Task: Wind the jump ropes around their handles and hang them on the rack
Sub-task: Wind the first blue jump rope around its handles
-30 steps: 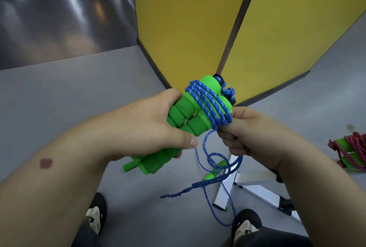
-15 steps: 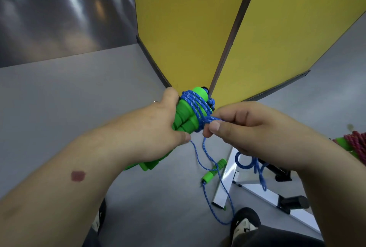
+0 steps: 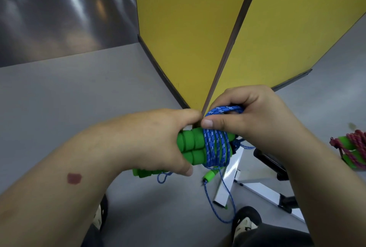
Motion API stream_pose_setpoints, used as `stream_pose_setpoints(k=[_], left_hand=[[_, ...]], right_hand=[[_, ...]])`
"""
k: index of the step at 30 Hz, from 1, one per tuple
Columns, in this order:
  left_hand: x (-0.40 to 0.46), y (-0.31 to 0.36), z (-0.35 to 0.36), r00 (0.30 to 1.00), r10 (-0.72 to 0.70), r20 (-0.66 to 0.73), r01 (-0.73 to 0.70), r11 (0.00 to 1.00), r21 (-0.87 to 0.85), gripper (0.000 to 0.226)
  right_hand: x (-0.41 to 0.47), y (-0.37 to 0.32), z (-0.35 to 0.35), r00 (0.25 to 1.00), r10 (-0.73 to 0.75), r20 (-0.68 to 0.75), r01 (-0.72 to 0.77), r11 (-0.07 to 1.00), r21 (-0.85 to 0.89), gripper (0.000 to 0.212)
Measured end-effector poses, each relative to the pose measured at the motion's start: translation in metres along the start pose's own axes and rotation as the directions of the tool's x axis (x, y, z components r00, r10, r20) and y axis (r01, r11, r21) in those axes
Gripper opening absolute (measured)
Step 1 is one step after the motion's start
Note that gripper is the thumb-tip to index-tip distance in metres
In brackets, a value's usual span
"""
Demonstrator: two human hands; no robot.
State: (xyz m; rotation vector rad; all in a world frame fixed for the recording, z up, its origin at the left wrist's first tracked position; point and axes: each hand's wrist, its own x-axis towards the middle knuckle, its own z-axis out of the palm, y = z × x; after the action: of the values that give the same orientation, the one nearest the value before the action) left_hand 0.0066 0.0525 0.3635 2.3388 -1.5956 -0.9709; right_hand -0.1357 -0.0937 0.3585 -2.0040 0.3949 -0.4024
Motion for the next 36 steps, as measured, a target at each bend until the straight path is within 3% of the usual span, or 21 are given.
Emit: stream_pose_setpoints(k=[7,11,13,14,16,17,20,23,25,30,36], left_hand=[[-0.009,-0.001,-0.005,0.991,0.102,0.081,-0.093,0.990,-0.110,0.055],[-0.012,-0.003,-0.012,0.976,0.195,0.099,-0.166,0.955,-0.247,0.053],[-0.013,-0.007,-0.016,0.966,0.246,0.082,-0.207,0.922,-0.328,0.047],[-0.014,-0.010,-0.019,0.964,0.259,0.064,-0.220,0.906,-0.361,0.044],[-0.013,-0.015,-0.021,0.970,0.241,0.011,-0.214,0.883,-0.418,0.042],[-0.011,-0.016,-0.020,0.977,0.209,-0.037,-0.203,0.870,-0.448,0.044],[-0.004,-0.020,-0.014,0.967,0.056,-0.248,-0.192,0.800,-0.569,0.055],[0.000,-0.018,-0.011,0.916,-0.034,-0.401,-0.241,0.751,-0.614,0.062],[0.002,-0.016,-0.010,0.873,-0.082,-0.481,-0.258,0.759,-0.597,0.053],[0.008,-0.016,-0.009,0.807,-0.187,-0.561,-0.192,0.815,-0.547,0.043],[0.011,-0.021,-0.005,0.802,-0.176,-0.571,-0.110,0.896,-0.430,0.047]], right_hand=[[0.006,0.016,0.000,0.993,0.081,0.089,-0.100,0.967,0.236,0.012],[0.007,0.032,0.000,0.932,0.209,0.296,-0.332,0.818,0.469,0.025],[0.007,0.035,0.003,0.921,0.256,0.293,-0.381,0.746,0.546,0.015],[0.008,0.033,0.005,0.920,0.298,0.256,-0.393,0.715,0.578,0.021],[0.006,0.036,0.009,0.910,0.398,0.118,-0.388,0.715,0.581,0.067],[0.005,0.037,0.011,0.913,0.394,0.108,-0.386,0.743,0.546,0.069],[0.009,0.039,0.015,0.896,0.412,0.164,-0.440,0.779,0.446,0.036],[0.009,0.041,0.012,0.870,0.454,0.194,-0.494,0.793,0.358,0.033],[0.007,0.036,0.011,0.864,0.434,0.255,-0.499,0.807,0.316,0.031],[0.005,0.025,0.007,0.894,0.388,0.225,-0.435,0.872,0.226,0.027],[0.001,0.010,-0.007,0.941,0.254,0.224,-0.304,0.924,0.233,0.025]])
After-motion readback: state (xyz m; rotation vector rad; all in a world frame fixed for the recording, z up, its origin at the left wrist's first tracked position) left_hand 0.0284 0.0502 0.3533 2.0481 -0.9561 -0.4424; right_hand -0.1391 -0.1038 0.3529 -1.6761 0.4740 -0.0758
